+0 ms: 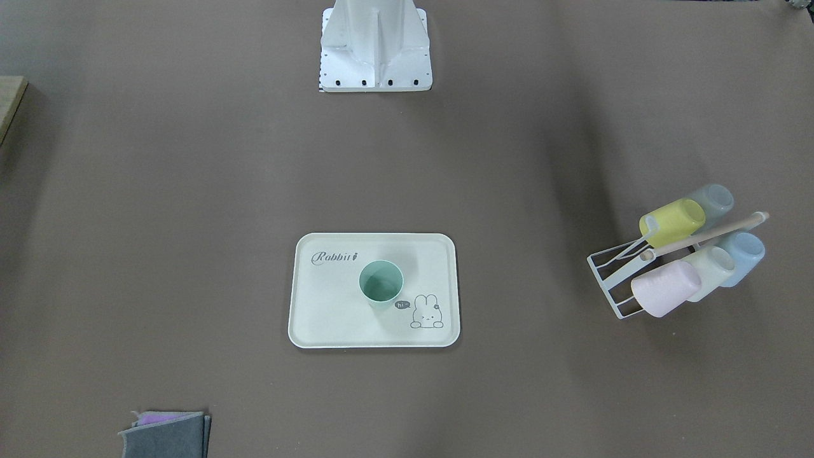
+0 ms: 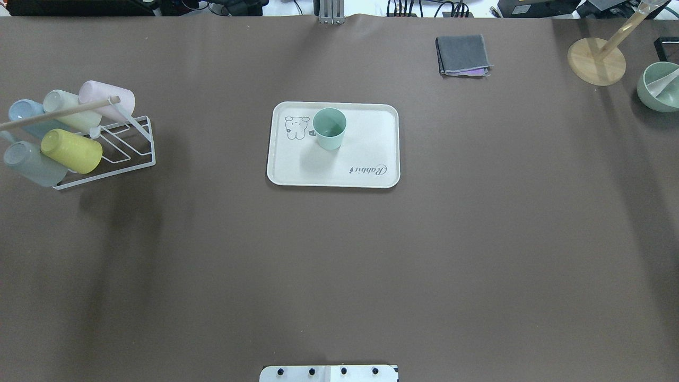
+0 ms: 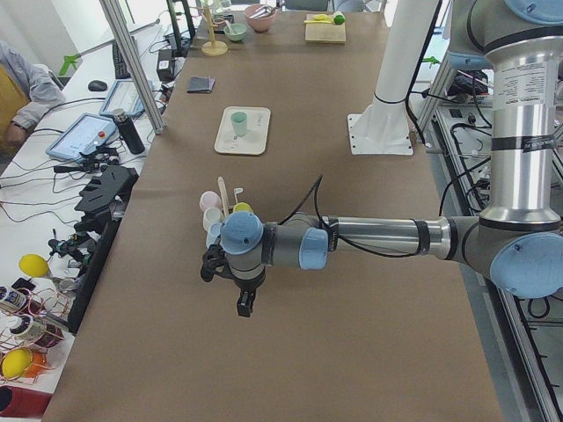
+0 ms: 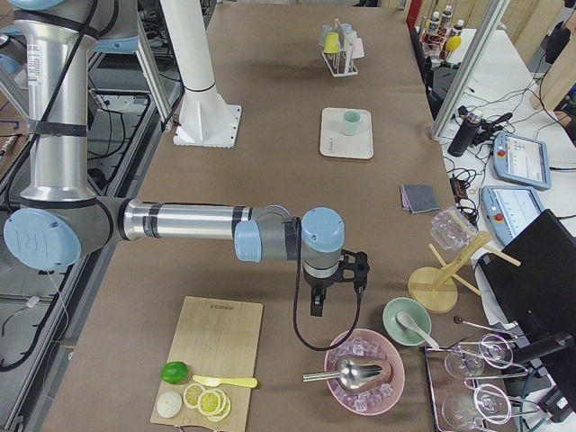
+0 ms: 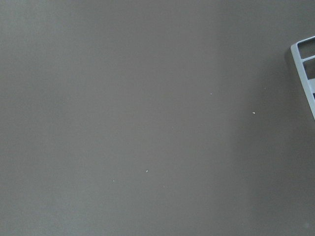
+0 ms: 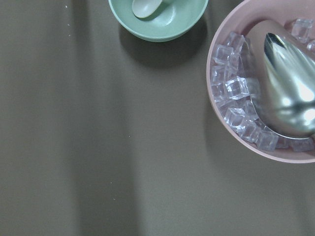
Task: Pick up and place green cup on tray
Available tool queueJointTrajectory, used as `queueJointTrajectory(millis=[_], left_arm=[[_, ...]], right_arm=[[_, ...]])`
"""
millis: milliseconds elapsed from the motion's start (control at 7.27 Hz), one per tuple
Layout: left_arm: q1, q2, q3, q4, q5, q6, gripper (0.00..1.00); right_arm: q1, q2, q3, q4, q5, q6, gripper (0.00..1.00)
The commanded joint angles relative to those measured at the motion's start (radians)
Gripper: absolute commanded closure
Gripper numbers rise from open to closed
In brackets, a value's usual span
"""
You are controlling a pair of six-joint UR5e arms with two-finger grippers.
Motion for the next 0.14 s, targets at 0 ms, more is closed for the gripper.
queueJointTrajectory(millis=[0], left_arm=[[0.008, 0.023, -0.018, -0.004, 0.013, 0.004, 0.02]], right_arm=[[0.000, 0.000, 0.000, 0.000, 0.000, 0.000, 0.00]])
